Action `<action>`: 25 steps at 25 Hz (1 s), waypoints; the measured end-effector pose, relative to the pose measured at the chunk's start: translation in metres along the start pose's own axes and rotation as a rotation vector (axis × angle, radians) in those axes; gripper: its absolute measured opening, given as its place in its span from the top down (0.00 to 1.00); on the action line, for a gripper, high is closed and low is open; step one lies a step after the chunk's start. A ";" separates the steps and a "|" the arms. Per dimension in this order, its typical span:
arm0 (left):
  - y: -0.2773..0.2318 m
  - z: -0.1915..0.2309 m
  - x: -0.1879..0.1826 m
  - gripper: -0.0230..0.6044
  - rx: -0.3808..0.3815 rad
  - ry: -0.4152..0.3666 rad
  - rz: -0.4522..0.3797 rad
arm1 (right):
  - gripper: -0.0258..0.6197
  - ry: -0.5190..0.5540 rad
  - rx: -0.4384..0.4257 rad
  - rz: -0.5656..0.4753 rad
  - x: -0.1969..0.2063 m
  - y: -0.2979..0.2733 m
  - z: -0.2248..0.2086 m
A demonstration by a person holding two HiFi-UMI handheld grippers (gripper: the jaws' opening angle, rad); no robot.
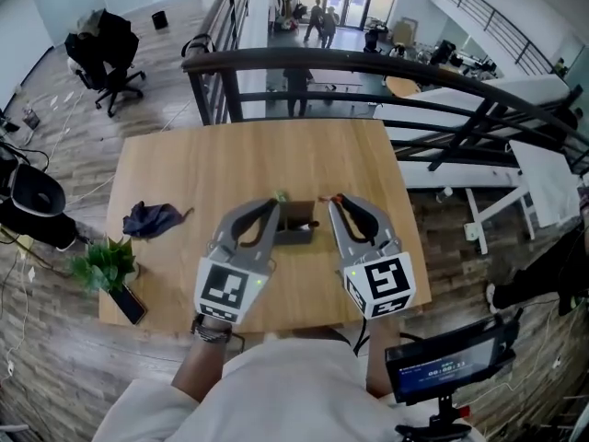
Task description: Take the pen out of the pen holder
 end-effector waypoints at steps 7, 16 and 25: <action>-0.004 -0.003 0.000 0.96 0.021 -0.017 -0.010 | 0.90 0.002 0.006 -0.007 0.002 0.001 0.002; -0.009 -0.002 -0.001 0.96 0.028 -0.031 -0.005 | 0.90 0.011 0.006 -0.018 -0.003 -0.002 0.000; -0.011 -0.005 -0.002 0.96 0.026 -0.035 -0.009 | 0.90 0.031 0.005 -0.011 -0.003 -0.002 -0.001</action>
Point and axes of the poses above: the fingertips, and each gripper's own axes: y backward along the fingers, z to its left, x out of its underside, the point moved 8 cm from there along y, backward along the fingers, and after that the axes turned 1 degree about x, right-handed, at the moved point
